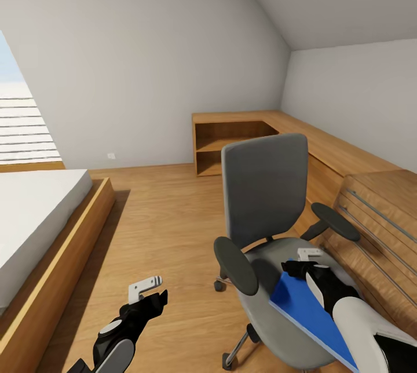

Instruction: In the bedroom, organize the workspace by keeping the computer under the desk, ensuring the monitor is on the desk, placing the keyboard on the desk next to the monitor, placing the mouse on the desk next to the keyboard, moving the folder from the swivel chair onto the desk next to the mouse, stacking the notebook on top of the folder with the pen on top of the notebook, and positioning the swivel chair next to the desk.

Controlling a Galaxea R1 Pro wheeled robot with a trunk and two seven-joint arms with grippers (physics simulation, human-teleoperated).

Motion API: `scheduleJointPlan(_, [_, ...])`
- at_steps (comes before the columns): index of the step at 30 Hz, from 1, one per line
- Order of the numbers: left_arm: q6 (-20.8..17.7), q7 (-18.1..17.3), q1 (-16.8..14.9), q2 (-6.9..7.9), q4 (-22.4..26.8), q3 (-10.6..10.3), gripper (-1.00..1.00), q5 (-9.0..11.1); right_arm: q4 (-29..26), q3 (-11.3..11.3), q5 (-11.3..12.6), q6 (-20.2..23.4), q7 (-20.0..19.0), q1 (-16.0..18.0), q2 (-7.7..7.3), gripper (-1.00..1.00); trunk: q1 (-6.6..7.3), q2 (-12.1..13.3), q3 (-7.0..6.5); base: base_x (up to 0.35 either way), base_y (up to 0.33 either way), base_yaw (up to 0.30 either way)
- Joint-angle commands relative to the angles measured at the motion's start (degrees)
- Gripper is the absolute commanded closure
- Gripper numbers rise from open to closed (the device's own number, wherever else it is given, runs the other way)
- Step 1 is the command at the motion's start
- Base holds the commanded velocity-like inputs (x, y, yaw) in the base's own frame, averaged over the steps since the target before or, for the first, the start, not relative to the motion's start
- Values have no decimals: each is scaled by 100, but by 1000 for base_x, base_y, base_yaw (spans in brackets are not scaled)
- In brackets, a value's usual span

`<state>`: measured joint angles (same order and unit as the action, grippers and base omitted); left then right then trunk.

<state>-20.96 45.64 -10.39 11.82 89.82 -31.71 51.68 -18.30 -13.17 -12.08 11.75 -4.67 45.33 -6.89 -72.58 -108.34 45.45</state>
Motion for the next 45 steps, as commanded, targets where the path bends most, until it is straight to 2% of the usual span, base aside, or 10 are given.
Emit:
scheduleJointPlan(1, [-13, 42, -7, 5, 8, -11, -100, 29, -20, -49, -60, 25, -42, 2, 2, -100, 1, -3, 5, 0, 0, 0])
scheduleJointPlan(22, [-13, 42, -7, -2, 0, -11, -100, 9, -221, -63, -34, -311, -69, -1, 19, -100, 462, 840, -372, 0, 0, 0])
scheduleJointPlan(28, [-13, 42, -8, -4, -5, -11, -100, 9, -698, -59, -24, -224, -88, -42, 70, -100, 594, 1080, -479, 0, 0, 0])
scheduleJointPlan(34, [-13, 42, -8, 0, -8, -11, -100, 1, -2204, -59, -17, 655, -109, -648, 205, -100, 703, 1281, -569, 0, 0, 0])
scheduleJointPlan(37, [-9, 42, -7, 3, -8, -11, -100, 0, -3275, -60, -17, 1013, -127, -1183, 373, -100, 703, 1281, -569, 0, 0, 0])
scheduleJointPlan(38, [-11, 42, -7, 4, -8, -11, -100, 0, -3804, -63, -22, 1207, -131, -1440, 486, -100, 703, 1281, -569, 0, 0, 0])
scheduleJointPlan(40, [-8, 42, -7, 4, -6, -11, -100, -2, -4289, -69, -25, 1455, -134, -1652, 591, -100, 703, 1281, -569, 0, 0, 0])
scheduleJointPlan(41, [-7, 42, -7, 4, -4, -11, -100, -4, -4718, -76, -24, 1776, -136, -1805, 673, -100, 703, 1281, -569, 0, 0, 0])
scheduleJointPlan(43, [-6, 42, -7, 5, -2, -11, -100, -4, -5080, -84, 0, 2152, -140, -1905, 726, -100, 703, 1281, -569, 0, 0, 0])
scheduleJointPlan(45, [-5, 42, -7, 6, -1, -12, -100, -2, -5629, -107, 195, 2895, -145, -2013, 782, -100, 703, 1281, -569, 0, 0, 0])
